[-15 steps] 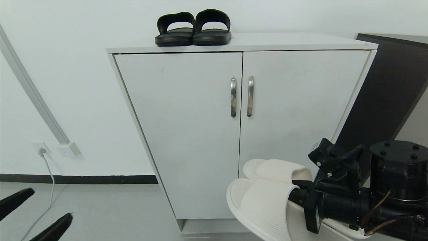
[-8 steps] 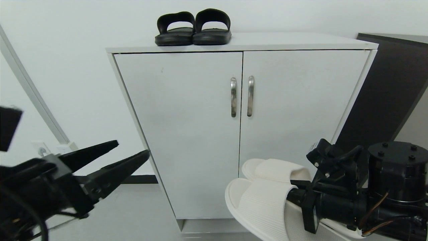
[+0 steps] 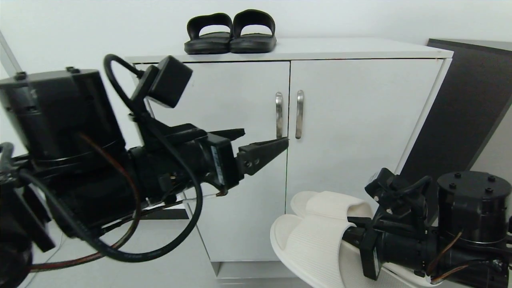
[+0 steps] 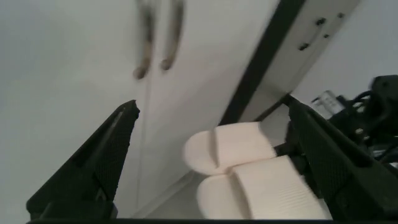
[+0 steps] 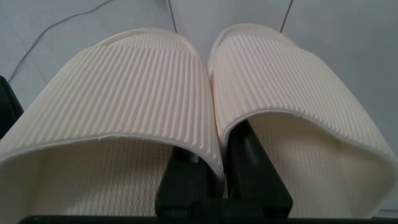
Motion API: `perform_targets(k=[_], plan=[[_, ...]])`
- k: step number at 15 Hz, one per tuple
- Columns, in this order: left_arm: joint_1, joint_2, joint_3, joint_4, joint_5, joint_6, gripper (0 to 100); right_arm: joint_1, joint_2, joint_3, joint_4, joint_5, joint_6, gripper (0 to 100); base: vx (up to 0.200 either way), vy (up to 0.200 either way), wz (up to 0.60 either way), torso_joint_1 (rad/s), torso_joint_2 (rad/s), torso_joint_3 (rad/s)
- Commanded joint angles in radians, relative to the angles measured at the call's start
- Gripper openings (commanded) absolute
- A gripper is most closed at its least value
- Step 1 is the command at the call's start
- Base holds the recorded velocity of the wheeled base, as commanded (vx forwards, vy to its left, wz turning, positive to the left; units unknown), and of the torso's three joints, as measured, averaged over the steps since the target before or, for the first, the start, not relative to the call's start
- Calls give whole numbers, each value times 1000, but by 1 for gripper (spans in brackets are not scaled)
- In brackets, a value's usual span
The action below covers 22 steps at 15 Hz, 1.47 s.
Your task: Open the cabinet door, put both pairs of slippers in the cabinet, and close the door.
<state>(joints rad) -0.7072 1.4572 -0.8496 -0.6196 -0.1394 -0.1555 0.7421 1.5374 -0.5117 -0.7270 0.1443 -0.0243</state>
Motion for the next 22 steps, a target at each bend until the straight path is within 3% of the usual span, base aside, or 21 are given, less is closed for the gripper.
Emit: perform_targets(k=[1, 6, 8, 10, 12, 15, 22], plan=[[-6, 144, -109, 1, -45, -1, 100, 0, 6, -1, 0, 0, 0, 0, 0, 0, 0, 0, 0, 0], [-6, 310, -338, 11, -97, -13, 100, 0, 6, 7, 1, 0, 0, 0, 0, 0, 0, 0, 0, 0], [-6, 325, -402, 66, -160, -22, 100, 0, 6, 4, 1, 0, -2, 0, 0, 0, 0, 0, 0, 0], [-1, 327, -453, 107, -232, -75, 100, 0, 12, 4, 0, 0, -2, 0, 0, 0, 0, 0, 0, 0], [6, 333, -468, 109, -276, -93, 100, 0, 12, 4, 0, 0, -2, 0, 0, 0, 0, 0, 0, 0], [20, 339, -464, 110, -270, -93, 100, 0, 12, 2, 0, 0, -2, 0, 0, 0, 0, 0, 0, 0], [52, 399, -494, 110, -186, -91, 100, 0, 10, 2, 0, 0, -2, 0, 0, 0, 0, 0, 0, 0]])
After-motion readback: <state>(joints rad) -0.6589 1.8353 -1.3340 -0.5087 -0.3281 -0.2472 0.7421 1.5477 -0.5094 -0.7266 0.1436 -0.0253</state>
